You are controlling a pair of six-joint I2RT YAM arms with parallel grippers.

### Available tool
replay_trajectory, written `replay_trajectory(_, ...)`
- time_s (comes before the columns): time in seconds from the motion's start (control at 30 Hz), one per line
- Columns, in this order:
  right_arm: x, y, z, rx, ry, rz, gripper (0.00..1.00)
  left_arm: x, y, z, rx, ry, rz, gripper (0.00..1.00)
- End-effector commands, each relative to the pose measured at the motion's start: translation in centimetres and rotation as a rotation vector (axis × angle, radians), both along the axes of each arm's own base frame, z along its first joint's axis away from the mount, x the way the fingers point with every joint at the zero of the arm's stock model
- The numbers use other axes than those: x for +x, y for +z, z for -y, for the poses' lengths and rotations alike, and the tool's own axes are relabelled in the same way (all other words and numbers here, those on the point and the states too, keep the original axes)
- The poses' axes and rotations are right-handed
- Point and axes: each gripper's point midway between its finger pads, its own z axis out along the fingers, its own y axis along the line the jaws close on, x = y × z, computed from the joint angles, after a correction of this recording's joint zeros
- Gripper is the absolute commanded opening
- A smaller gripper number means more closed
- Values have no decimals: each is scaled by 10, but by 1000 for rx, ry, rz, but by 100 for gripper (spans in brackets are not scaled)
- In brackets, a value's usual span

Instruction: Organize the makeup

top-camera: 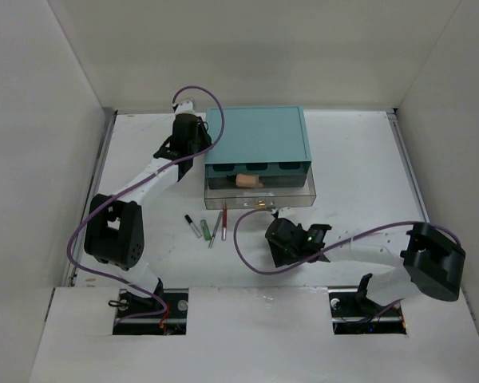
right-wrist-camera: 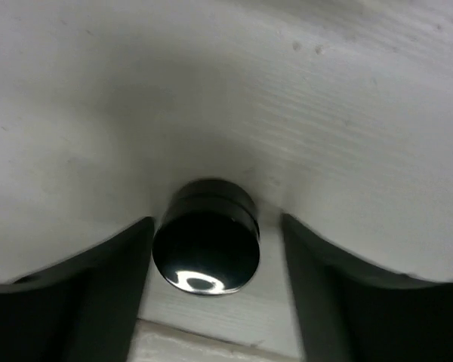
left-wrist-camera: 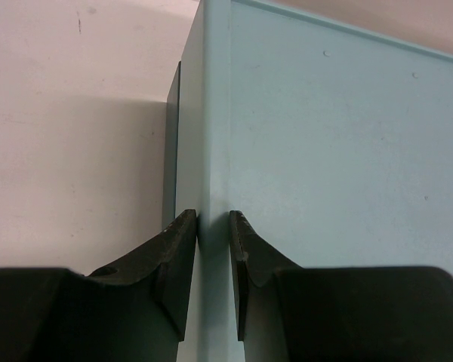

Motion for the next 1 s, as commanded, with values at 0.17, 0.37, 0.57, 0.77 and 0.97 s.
replay_trajectory(0.17, 21, 52, -32, 129, -22, 112, 26, -42, -66, -17, 108, -16, -231, 11)
replay_trajectory(0.37, 31, 156, -62, 294, 90, 291, 22, -43, -67, -14, 111, -22, -233, 11)
replay_trajectory(0.57, 102, 236, -51, 353, 8, 506, 22, -44, -72, -13, 116, -24, -244, 11)
replay_trajectory(0.77, 166, 224, -19, 260, -167, 508, 27, -44, -70, -16, 118, -15, -238, 11)
replay_trajectory(0.97, 181, 198, -12, 197, -203, 468, 47, -43, -66, -12, 118, -22, -227, 11)
